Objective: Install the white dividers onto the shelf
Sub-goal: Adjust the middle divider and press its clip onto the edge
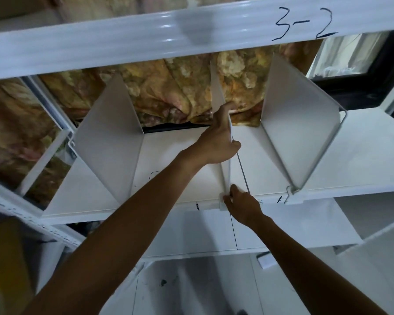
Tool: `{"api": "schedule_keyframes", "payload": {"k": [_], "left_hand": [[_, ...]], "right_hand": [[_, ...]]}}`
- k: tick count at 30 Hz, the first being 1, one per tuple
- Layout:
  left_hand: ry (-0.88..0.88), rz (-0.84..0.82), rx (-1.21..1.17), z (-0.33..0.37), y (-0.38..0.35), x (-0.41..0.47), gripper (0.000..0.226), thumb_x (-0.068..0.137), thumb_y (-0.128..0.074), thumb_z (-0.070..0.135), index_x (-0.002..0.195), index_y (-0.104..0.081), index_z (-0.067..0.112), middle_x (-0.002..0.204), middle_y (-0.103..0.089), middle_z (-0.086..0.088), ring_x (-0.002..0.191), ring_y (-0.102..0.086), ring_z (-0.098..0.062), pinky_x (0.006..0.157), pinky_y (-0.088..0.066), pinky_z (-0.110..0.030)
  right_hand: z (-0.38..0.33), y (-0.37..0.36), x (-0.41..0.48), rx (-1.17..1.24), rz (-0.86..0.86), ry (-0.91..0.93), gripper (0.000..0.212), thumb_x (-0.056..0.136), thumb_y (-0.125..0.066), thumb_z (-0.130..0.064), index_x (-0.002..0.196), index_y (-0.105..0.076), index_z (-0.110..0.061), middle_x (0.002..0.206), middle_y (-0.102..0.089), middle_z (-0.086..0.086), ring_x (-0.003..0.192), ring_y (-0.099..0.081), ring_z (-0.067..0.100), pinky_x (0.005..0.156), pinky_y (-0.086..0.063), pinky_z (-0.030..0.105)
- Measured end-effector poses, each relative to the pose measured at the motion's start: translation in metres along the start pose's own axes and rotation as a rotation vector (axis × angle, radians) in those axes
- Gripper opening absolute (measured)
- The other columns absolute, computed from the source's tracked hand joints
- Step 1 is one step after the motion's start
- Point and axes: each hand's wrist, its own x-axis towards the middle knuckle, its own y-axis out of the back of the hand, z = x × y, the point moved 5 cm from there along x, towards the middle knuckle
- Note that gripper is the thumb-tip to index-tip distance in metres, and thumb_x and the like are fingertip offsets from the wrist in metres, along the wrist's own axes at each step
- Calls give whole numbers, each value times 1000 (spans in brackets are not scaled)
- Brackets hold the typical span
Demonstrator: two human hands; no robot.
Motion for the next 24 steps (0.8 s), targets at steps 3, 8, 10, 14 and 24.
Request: {"api": "schedule_keyframes", "payload": {"k": [3, 8, 10, 14, 24], "left_hand": [[-14, 10, 52, -2, 3, -2, 75, 88, -59, 10, 147, -15, 22, 152, -25, -12, 91, -58, -34, 54, -30, -20], [-42, 14, 107, -2, 4, -1, 78, 86, -61, 12, 148, -15, 18, 152, -24, -12, 67, -46, -18, 53, -30, -23], [-51, 22, 115, -5, 9, -2, 77, 85, -61, 13, 147, -16, 18, 152, -24, -10, 83, -54, -25, 57, -32, -23], [-75, 49, 90, -12, 15, -5, 78, 85, -63, 12, 147, -17, 15, 153, -23, -8, 136, -35, -27, 87, -33, -24], [-94, 56, 139, -19, 14, -8, 93, 84, -65, 15, 154, -5, 9, 164, 1, -20, 153, -3, -33, 122, -20, -45]], "right_hand": [[-1, 0, 1, 25, -2, -23, 31, 100, -44, -40, 107, -47, -9, 98, -70, 18, 92, -66, 40, 75, -51, 40], [1, -4, 1, 20, -3, -42, 27, 100, -44, -37, 102, -45, -10, 97, -69, 19, 91, -66, 41, 72, -48, 40], [0, -5, 3, 11, -9, -39, 25, 100, -44, -36, 100, -44, -11, 96, -69, 20, 91, -66, 41, 72, -48, 40], [-1, -5, 5, 26, 6, -37, 22, 99, -47, -35, 91, -39, -16, 92, -70, 20, 87, -66, 41, 70, -49, 39], [-3, -4, 4, 14, 3, -30, 22, 100, -49, -33, 91, -38, -16, 90, -70, 19, 85, -66, 41, 65, -40, 32]]}}
